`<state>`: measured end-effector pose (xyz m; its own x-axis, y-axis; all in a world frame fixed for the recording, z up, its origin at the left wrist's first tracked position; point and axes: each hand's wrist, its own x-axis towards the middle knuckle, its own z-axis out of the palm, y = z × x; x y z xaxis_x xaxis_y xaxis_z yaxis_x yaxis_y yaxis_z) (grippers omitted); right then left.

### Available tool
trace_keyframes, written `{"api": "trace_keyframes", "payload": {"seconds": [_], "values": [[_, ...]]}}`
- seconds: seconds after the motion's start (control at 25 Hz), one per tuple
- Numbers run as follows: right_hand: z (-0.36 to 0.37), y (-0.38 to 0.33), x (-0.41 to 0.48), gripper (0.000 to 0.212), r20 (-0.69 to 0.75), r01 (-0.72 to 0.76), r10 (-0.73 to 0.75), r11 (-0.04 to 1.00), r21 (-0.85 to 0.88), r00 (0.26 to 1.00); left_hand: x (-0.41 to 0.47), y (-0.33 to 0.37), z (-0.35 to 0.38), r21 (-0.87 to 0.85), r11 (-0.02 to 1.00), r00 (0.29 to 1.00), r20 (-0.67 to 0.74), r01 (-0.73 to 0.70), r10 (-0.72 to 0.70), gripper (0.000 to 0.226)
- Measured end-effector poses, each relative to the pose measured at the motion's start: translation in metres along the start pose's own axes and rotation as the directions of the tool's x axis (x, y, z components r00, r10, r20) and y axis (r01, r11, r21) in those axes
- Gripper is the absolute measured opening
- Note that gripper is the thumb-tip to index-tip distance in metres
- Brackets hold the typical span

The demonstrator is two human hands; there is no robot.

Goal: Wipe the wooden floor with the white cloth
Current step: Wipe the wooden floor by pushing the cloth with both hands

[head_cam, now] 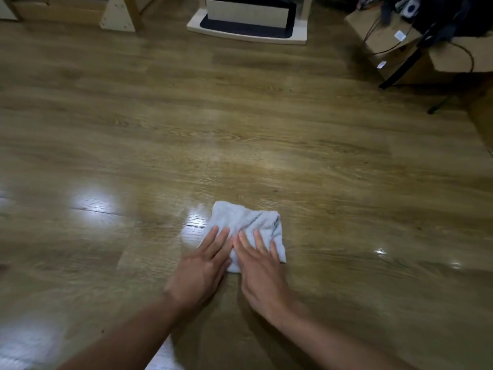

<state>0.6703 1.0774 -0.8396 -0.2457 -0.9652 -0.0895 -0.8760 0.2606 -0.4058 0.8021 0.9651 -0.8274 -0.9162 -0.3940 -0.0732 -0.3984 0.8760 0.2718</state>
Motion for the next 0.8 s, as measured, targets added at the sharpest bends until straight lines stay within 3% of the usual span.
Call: {"api": "trace_keyframes", "payload": {"seconds": [0.12,0.28,0.36,0.44,0.52,0.64,0.72,0.8], "values": [[0.007,-0.015,0.017,0.069,0.076,-0.018,0.019,1.0,-0.016,0.997,-0.007,-0.024,-0.002,-0.016,1.0,1.0,0.008,0.019,-0.019,0.052],[-0.019,-0.023,0.095,0.063,0.229,0.06,-0.041,0.995,-0.074,0.973,0.038,-0.06,-0.026,0.053,0.961,0.956,0.101,0.271,-0.276,0.051],[-0.026,-0.028,0.105,0.058,0.25,0.065,-0.045,0.995,-0.072,0.967,0.041,-0.06,-0.032,0.082,0.946,0.937,0.136,0.313,-0.321,0.056],[-0.02,-0.026,0.076,0.057,0.192,0.087,-0.073,0.994,-0.067,0.979,0.02,-0.044,-0.023,0.098,0.955,0.953,0.093,0.28,-0.289,0.055],[-0.012,-0.029,0.023,0.055,0.098,0.139,-0.128,0.984,-0.109,0.987,-0.016,-0.022,-0.016,0.119,0.984,0.989,0.047,0.133,-0.139,0.051],[-0.002,-0.038,-0.024,0.055,0.1,0.114,-0.097,0.977,-0.18,0.99,-0.043,-0.018,-0.014,0.155,0.986,0.996,0.081,-0.061,0.049,0.054],[-0.011,-0.034,-0.003,0.056,0.18,0.13,-0.095,0.972,-0.194,0.979,-0.028,-0.023,-0.026,0.185,0.981,0.99,0.134,-0.056,0.031,0.05],[-0.019,-0.027,0.038,0.058,0.224,0.142,-0.101,0.975,-0.172,0.969,-0.001,-0.04,-0.034,0.197,0.977,0.988,0.119,0.075,-0.1,0.053]]}}
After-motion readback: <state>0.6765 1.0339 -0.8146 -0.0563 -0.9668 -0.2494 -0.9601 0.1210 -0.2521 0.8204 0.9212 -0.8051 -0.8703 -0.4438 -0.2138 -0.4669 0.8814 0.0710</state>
